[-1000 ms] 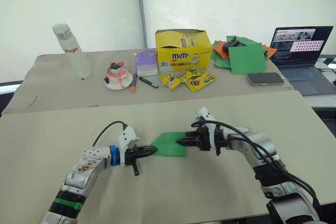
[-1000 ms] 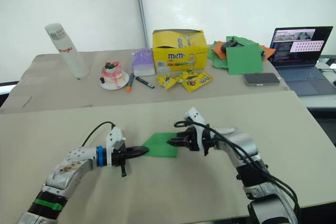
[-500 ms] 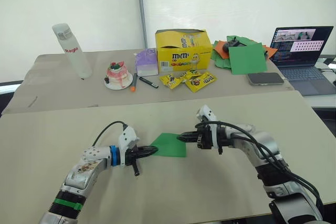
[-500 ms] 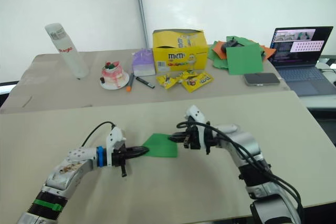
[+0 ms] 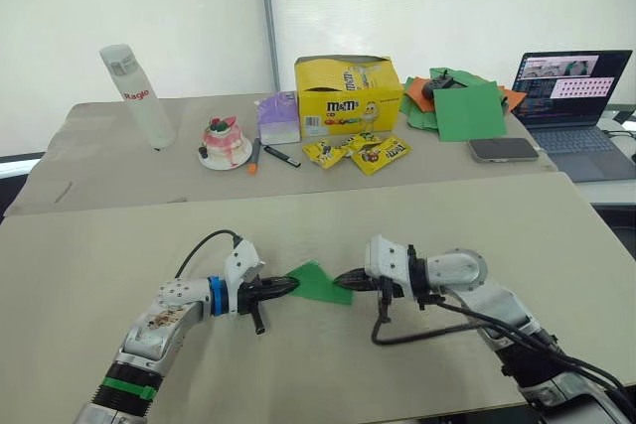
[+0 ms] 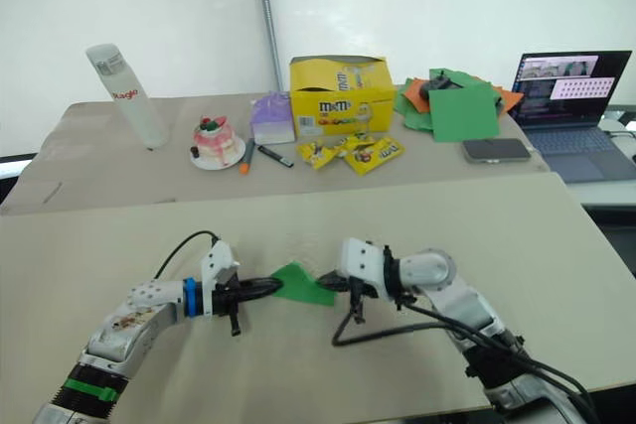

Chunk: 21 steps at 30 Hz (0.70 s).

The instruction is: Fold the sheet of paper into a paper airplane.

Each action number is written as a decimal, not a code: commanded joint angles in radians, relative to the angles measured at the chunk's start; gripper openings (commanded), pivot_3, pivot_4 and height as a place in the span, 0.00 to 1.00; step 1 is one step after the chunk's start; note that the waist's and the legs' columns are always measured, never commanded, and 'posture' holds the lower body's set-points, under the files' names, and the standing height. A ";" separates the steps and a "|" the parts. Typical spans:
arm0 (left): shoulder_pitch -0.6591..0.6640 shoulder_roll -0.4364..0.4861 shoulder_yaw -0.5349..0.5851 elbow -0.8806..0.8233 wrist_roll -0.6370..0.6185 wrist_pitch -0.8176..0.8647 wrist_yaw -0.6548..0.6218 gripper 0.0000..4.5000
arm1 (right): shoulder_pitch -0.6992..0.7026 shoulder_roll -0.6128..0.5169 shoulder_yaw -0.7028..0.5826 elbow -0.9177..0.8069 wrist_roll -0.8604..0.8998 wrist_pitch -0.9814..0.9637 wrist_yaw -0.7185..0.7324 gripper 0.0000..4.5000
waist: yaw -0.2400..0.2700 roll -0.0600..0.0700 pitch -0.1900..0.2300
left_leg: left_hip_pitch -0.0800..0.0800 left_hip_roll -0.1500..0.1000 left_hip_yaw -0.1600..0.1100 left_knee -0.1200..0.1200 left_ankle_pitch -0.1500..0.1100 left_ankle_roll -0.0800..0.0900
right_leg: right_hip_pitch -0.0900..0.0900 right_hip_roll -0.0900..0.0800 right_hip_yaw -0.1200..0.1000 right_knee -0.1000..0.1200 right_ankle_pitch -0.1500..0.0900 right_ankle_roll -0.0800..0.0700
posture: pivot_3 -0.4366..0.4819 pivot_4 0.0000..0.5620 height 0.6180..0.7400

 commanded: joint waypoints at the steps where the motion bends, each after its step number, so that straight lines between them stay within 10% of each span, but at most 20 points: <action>1: 0.019 0.018 -0.016 0.032 0.026 0.035 -0.001 0.00 | 0.010 -0.018 0.021 0.029 -0.073 -0.114 -0.006 0.00 | 0.000 0.000 0.000 | 0.000 0.000 0.000 0.000 0.000 0.000 | 0.000 0.000 0.000 0.000 0.000 0.000 | 0.48 0.27 1.00; 21: -0.048 0.060 0.089 -0.042 -0.135 0.091 -0.125 0.00 | 0.029 0.002 0.050 0.149 -0.184 -0.258 -0.048 0.00 | 0.007 -0.002 0.001 | 0.004 0.000 0.000 0.000 0.000 0.000 | 0.000 0.002 0.000 0.000 0.000 0.000 | 0.48 0.27 1.00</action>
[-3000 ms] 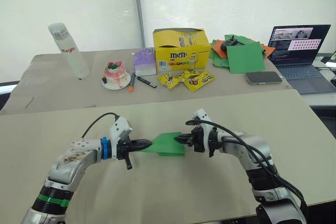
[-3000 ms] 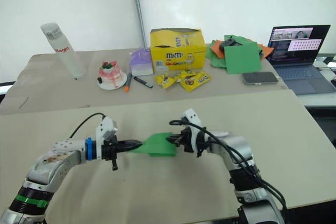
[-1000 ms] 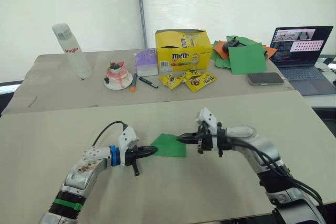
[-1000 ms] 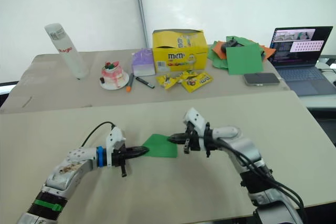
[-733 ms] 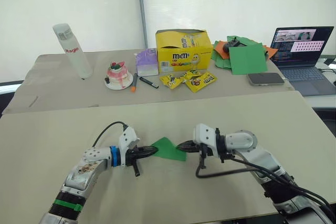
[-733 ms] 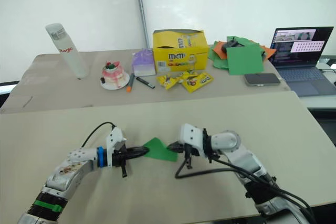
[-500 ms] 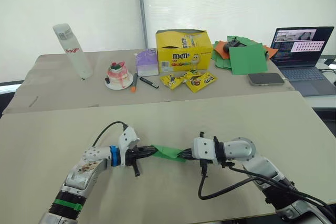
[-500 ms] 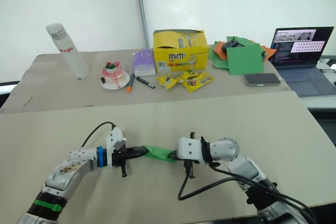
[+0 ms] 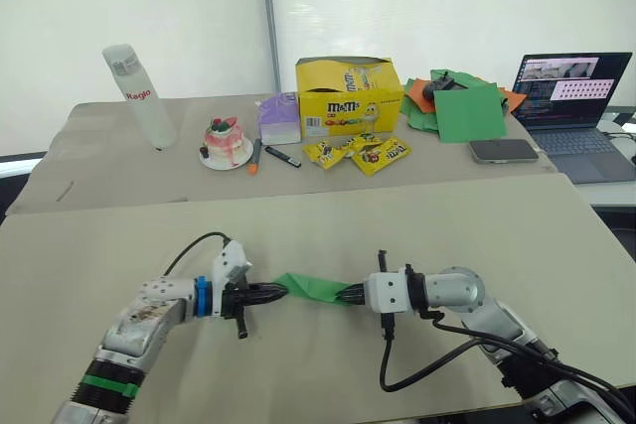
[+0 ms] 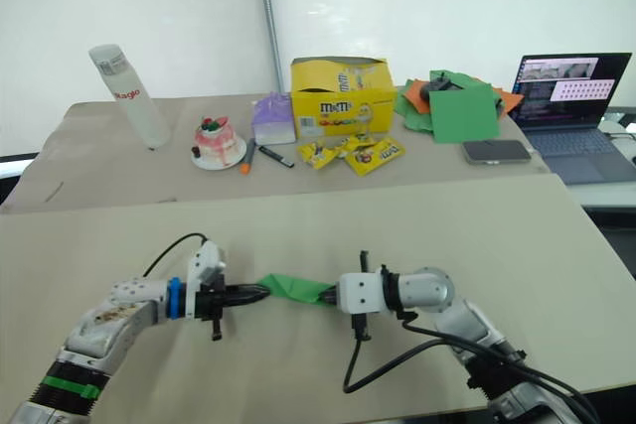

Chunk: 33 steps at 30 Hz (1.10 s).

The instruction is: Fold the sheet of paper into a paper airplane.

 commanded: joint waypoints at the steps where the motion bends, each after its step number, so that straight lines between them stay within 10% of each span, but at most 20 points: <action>1: -0.037 -0.030 0.010 -0.021 -0.017 -0.030 -0.009 0.00 | 0.009 0.003 0.027 0.038 -0.043 0.022 0.002 0.00 | 0.000 -0.001 0.000 | 0.000 0.000 0.000 0.000 0.000 0.000 | 0.000 0.000 0.000 0.000 0.000 0.000 | 0.48 0.27 1.00; 21: -0.093 -0.156 -0.182 0.210 0.280 -0.329 0.067 0.00 | 0.001 -0.071 -0.046 -0.023 0.045 0.133 0.083 0.00 | 0.012 -0.002 -0.001 | 0.001 -0.001 0.000 0.000 0.000 0.000 | 0.001 0.000 0.000 0.000 0.000 0.000 | 0.48 0.27 1.00; 30: -0.063 -0.155 -0.169 0.187 0.273 -0.314 0.080 0.00 | -0.033 -0.095 -0.202 -0.183 0.353 0.446 0.149 0.64 | 0.006 -0.001 -0.001 | -0.001 0.000 0.001 0.001 -0.001 0.002 | 0.002 -0.001 0.002 -0.001 0.001 0.001 | 0.48 0.27 1.00; 33: -0.064 -0.159 -0.166 0.185 0.268 -0.307 0.079 0.00 | -0.053 -0.065 -0.201 -0.211 0.389 0.532 0.129 0.61 | 0.005 -0.001 -0.001 | -0.002 0.001 0.001 0.001 -0.001 0.001 | 0.002 -0.001 0.002 -0.001 0.001 0.001 | 0.48 0.27 1.00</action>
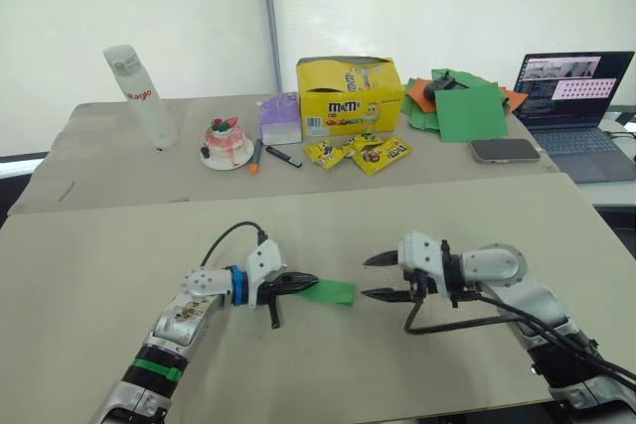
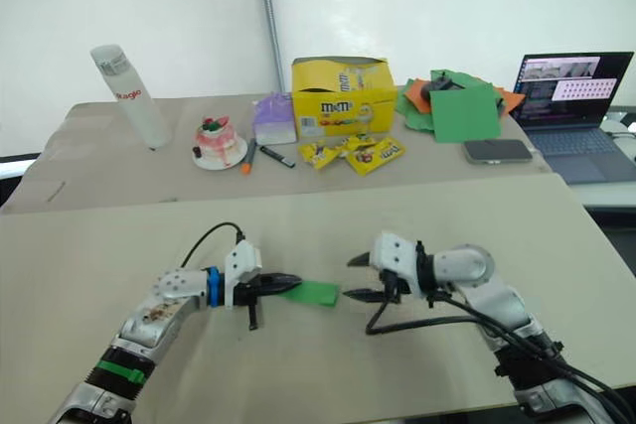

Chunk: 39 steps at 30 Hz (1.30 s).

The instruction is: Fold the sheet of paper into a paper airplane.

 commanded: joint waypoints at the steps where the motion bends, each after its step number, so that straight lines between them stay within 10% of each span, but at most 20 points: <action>1: 0.020 0.003 -0.014 0.030 0.024 0.030 0.011 0.00 | -0.029 0.036 -0.001 -0.045 0.035 0.074 -0.021 0.53 | 0.001 0.000 0.000 | 0.000 0.000 0.000 0.000 0.000 0.000 | 0.000 0.000 0.000 0.000 0.000 0.000 | 0.48 0.27 1.00; 8: 0.015 0.027 0.001 0.019 0.011 0.044 -0.007 0.00 | -0.071 0.180 0.113 0.061 -0.095 0.063 -0.128 0.00 | -0.001 0.000 0.000 | 0.000 -0.001 0.000 0.000 0.000 0.000 | -0.002 0.000 -0.001 0.001 0.000 0.000 | 0.48 0.27 1.00; 39: -0.037 0.049 0.013 0.058 0.009 0.050 -0.046 0.00 | 0.149 0.062 -0.043 0.009 -0.061 0.016 -0.174 0.00 | 0.001 0.000 -0.001 | 0.002 -0.002 0.000 0.000 0.000 0.001 | 0.000 0.000 -0.001 0.000 0.000 0.000 | 0.48 0.27 1.00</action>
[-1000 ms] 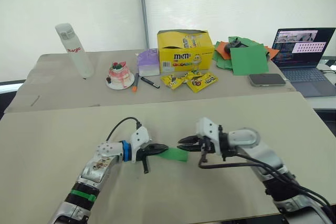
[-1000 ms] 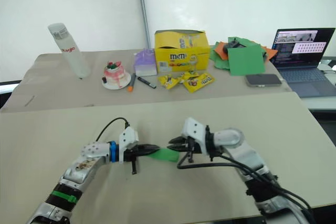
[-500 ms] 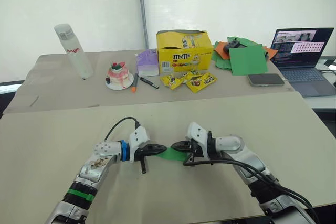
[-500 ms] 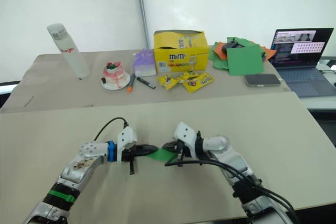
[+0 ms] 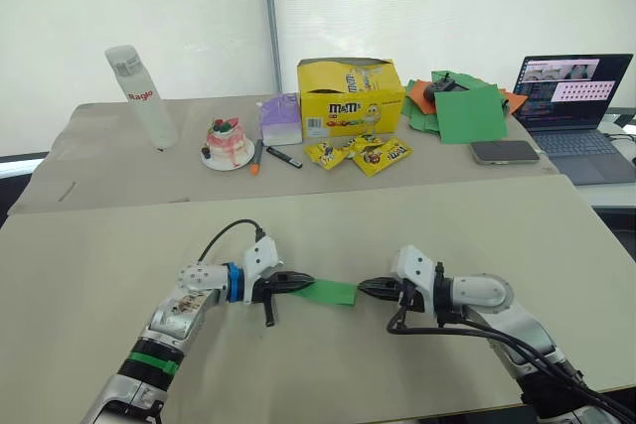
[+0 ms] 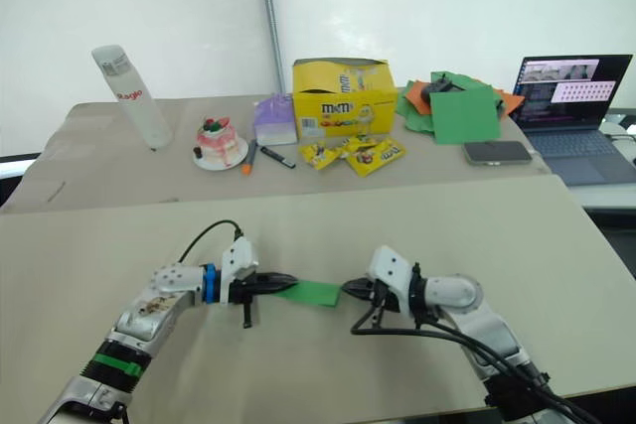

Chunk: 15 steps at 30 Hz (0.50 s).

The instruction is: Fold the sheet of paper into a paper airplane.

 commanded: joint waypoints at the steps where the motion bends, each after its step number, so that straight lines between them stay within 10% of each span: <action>1: 0.003 0.021 0.010 0.021 0.019 0.018 0.009 0.00 | -0.038 0.002 -0.060 -0.064 0.076 0.077 -0.001 0.00 | 0.000 -0.001 0.001 | 0.000 0.000 0.000 0.000 0.000 0.000 | 0.000 0.000 0.000 0.000 0.000 0.000 | 0.48 0.27 1.00; 15: 0.030 0.134 0.213 -0.285 -0.198 0.291 0.032 0.00 | -0.227 -0.069 0.031 -0.283 0.130 0.230 0.133 0.00 | -0.012 -0.003 0.006 | -0.007 0.001 0.000 0.000 0.000 0.000 | -0.005 0.000 0.000 -0.001 0.000 0.000 | 0.48 0.27 1.00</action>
